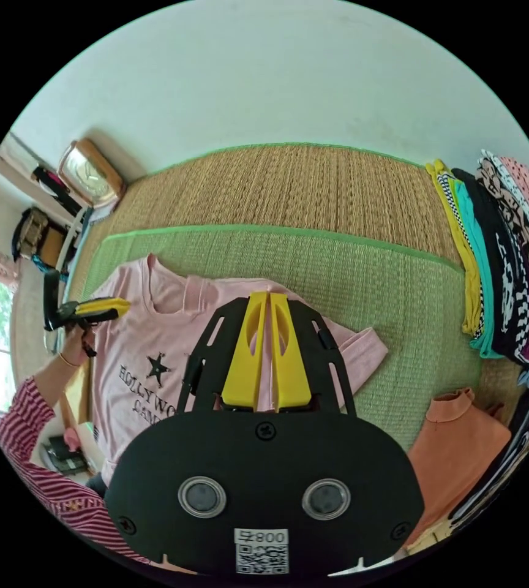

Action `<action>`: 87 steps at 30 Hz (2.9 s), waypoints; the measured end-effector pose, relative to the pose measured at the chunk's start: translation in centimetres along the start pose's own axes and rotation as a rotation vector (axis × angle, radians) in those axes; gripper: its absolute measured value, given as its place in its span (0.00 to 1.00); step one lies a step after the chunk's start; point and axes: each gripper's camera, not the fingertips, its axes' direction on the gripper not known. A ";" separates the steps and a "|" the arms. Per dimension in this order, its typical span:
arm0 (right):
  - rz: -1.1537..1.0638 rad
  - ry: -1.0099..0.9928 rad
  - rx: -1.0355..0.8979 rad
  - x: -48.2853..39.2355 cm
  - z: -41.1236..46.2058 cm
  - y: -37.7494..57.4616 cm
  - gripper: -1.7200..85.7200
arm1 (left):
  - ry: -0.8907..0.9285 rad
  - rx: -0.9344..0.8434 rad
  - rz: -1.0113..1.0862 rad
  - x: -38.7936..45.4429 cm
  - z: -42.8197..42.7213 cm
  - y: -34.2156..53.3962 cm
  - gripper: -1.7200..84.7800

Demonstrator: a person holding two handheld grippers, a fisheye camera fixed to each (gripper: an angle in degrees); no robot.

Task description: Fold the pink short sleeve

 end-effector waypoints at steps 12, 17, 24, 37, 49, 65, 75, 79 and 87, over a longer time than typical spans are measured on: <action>0.029 -0.087 0.038 -2.7 -2.1 11.4 0.07 | 0.022 0.027 -0.017 2.6 -2.4 -0.8 0.10; 0.068 0.022 0.136 -2.8 -7.2 21.0 0.11 | 0.075 0.046 0.024 4.7 -3.9 1.8 0.10; 0.004 0.153 0.028 -7.2 -6.4 27.5 0.13 | 0.036 0.082 -0.034 6.7 -5.8 5.7 0.11; 0.233 0.097 0.069 -1.9 -10.4 36.4 0.03 | -0.127 0.108 -0.290 6.6 -9.5 13.1 0.10; 0.276 -0.017 0.204 -1.6 -16.7 43.6 0.11 | -0.080 0.158 -0.257 11.2 -9.8 13.6 0.10; 0.302 0.061 0.263 0.3 -20.5 47.5 0.03 | 0.115 0.060 -0.005 21.8 -4.8 6.5 0.10; 0.639 -0.326 0.425 11.7 -21.0 59.6 0.03 | 0.110 0.047 -0.096 23.3 -4.6 4.7 0.10; 0.674 -0.431 0.478 13.8 -20.8 61.5 0.05 | 0.227 0.078 0.000 26.8 -4.6 1.6 0.10; 0.591 -0.241 0.428 13.9 -23.1 61.0 0.10 | 0.411 -0.013 0.182 35.7 -0.2 -5.9 0.11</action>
